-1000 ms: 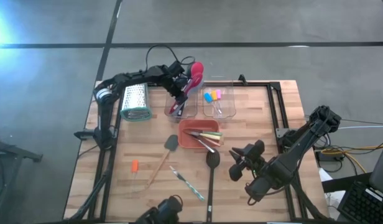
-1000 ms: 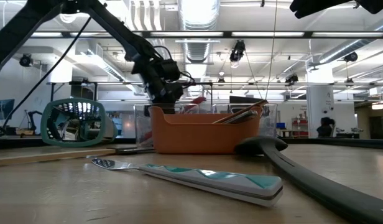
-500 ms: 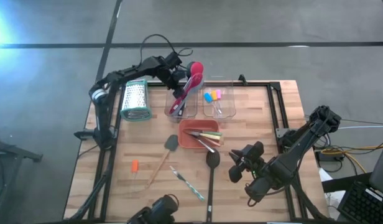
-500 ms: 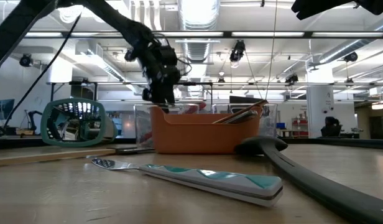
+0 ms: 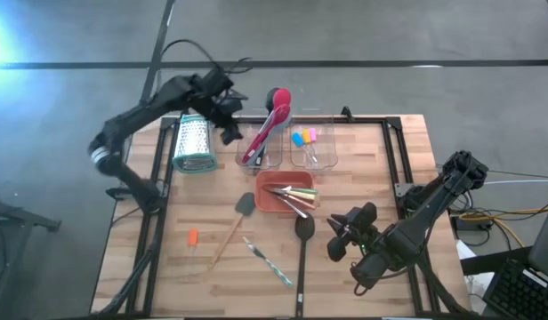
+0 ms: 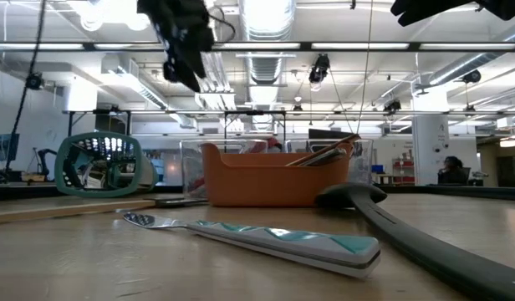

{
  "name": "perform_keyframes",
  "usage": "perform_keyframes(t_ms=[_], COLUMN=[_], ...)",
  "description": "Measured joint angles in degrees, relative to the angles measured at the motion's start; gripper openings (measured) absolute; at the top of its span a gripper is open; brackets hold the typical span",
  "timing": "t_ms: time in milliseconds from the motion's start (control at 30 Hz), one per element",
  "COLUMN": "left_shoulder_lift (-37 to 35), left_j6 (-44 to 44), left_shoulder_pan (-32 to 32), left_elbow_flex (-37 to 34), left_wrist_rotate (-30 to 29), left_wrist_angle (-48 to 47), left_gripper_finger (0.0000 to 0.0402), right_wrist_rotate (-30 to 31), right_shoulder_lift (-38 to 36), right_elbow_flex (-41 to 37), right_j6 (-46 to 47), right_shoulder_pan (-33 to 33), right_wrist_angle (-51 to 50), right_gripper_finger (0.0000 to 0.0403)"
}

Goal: Pick & Place Kitchen Items
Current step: Put the gray spatula into the right transparent bin

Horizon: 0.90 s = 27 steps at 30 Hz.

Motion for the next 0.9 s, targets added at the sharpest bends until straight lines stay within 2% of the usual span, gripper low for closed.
perform_keyframes(t_ms=[233, 400, 500, 600, 700, 900], left_shoulder_lift=[-17.0, -26.8, -31.5, -34.8, -36.3, -35.6], left_j6=[-3.2, -9.2, -15.2, -21.5, -27.5, -37.2], left_shoulder_pan=[-7.6, -12.9, -16.4, -20.3, -24.6, -33.7], left_elbow_flex=[-15.3, -24.1, -29.0, -33.7, -38.0, -45.4], left_wrist_rotate=[-4.5, -5.4, -9.4, -14.2, -16.4, -20.0], left_wrist_angle=[6.3, 8.3, 9.0, 9.0, 9.4, 14.0], left_gripper_finger=[0.0261, 0.0259, 0.0259, 0.0259, 0.0259, 0.0259], right_wrist_rotate=[0.2, 1.3, 1.4, 2.2, 2.9, 3.0], right_shoulder_lift=[0.0, 0.0, 0.0, 0.0, 0.0, 0.0], right_elbow_flex=[-0.1, -0.1, -0.1, -0.1, -0.1, 0.0], right_j6=[-3.6, -6.0, -7.8, -8.9, -10.8, -13.0], right_shoulder_pan=[-0.1, -0.3, -0.7, -1.3, -2.1, -4.0], right_wrist_angle=[0.1, 0.0, 0.0, 0.0, -0.1, 0.0], right_gripper_finger=[0.0063, 0.0059, 0.006, 0.0063, 0.0066, 0.0073])
